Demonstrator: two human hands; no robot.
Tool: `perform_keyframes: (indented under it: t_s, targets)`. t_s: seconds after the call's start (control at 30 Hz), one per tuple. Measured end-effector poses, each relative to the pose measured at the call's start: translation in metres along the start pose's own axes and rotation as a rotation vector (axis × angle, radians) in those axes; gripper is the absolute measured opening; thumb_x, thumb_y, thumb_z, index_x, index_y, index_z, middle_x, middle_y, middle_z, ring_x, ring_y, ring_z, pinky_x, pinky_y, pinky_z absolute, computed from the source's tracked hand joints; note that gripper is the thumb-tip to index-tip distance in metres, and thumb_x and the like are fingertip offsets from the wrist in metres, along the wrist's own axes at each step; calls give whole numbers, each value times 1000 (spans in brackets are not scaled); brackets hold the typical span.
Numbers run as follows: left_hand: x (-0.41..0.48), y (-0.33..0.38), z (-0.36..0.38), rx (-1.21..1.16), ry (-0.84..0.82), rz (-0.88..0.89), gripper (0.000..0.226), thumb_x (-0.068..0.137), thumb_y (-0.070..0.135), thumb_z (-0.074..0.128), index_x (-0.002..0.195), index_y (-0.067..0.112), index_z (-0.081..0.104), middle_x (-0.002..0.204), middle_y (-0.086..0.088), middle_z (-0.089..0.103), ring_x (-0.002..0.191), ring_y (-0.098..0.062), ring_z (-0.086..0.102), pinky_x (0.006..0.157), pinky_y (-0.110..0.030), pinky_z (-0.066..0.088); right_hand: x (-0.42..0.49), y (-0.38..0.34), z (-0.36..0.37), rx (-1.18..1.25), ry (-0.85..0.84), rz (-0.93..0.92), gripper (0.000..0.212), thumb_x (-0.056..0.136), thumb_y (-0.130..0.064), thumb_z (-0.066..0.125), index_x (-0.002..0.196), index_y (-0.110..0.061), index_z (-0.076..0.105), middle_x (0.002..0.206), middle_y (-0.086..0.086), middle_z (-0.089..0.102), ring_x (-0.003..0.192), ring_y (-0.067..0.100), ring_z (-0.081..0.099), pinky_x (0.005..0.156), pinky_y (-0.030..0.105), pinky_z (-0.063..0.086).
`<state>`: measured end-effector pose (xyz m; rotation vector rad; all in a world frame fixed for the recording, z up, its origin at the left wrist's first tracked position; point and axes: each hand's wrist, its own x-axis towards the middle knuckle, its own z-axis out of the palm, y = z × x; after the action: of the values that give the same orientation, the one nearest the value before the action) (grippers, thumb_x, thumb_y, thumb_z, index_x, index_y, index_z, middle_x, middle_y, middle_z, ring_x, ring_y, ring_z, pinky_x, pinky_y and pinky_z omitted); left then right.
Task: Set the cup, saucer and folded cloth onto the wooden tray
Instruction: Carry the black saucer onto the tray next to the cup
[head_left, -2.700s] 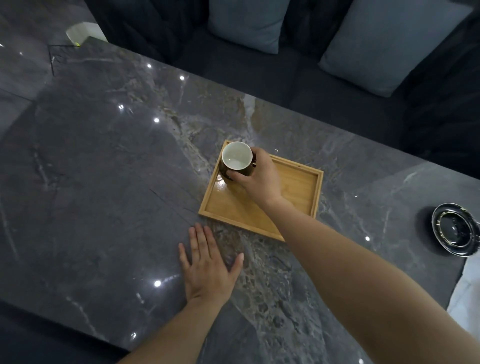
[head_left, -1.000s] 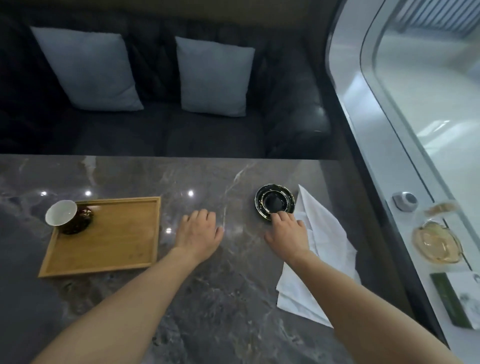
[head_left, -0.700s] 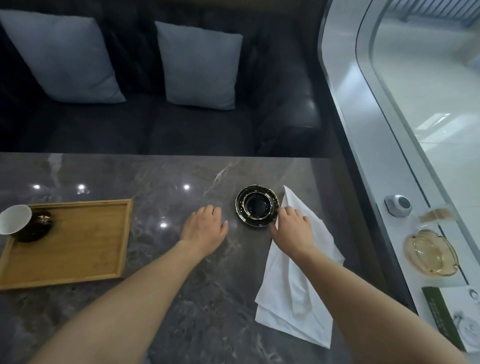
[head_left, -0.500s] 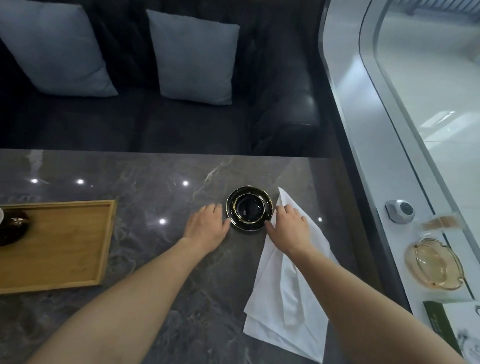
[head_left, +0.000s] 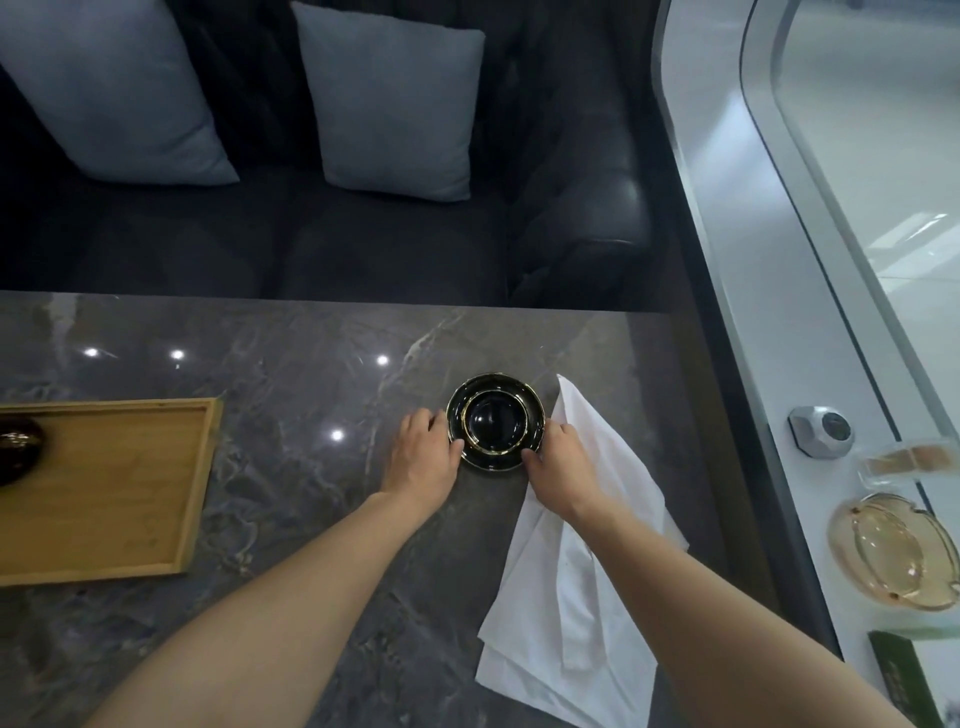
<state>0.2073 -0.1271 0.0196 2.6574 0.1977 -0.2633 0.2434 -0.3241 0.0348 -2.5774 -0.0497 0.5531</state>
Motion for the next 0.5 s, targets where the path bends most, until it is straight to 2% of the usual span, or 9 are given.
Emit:
perform_keyframes:
  t_s: [0.13,0.2,0.3,0.37,0.5]
  targets:
    - [-10,-4,2,-51,34,-18,30,100,30,57,119,6,60,113,-12,54,108,-29,49,95,-39,42,-7,-5,6,74,5,-3,19,94,-9,55,113,-5,54,113,15,58,104,27,51,88,34,44]
    - [-16,-9,0,-67,45,-24,27,100,29,58,115,7,61,110,-12,55,106,-29,49,92,-38,40,-12,-9,9,69,12,1,18,94,-10,56,111,-6,54,111,15,56,105,28,51,88,36,44]
    - [-28,-20,-6,-100,55,-24,26,99,27,59,115,7,62,109,-12,55,107,-31,49,98,-40,40,-21,-19,15,47,19,-15,20,93,-11,58,112,-4,55,111,16,57,105,30,51,82,32,40]
    - [-37,-31,-13,-119,58,-26,28,100,27,59,117,5,61,109,-13,55,109,-31,49,104,-41,40,-28,-31,20,61,17,-37,24,93,-9,58,117,-4,54,114,15,58,108,30,51,86,33,41]
    - [-59,-58,-35,-162,77,-46,31,100,27,58,121,5,60,112,-13,57,110,-30,50,99,-41,42,-43,-62,34,57,5,-85,29,94,-10,58,121,-4,54,115,16,59,110,31,50,92,37,42]
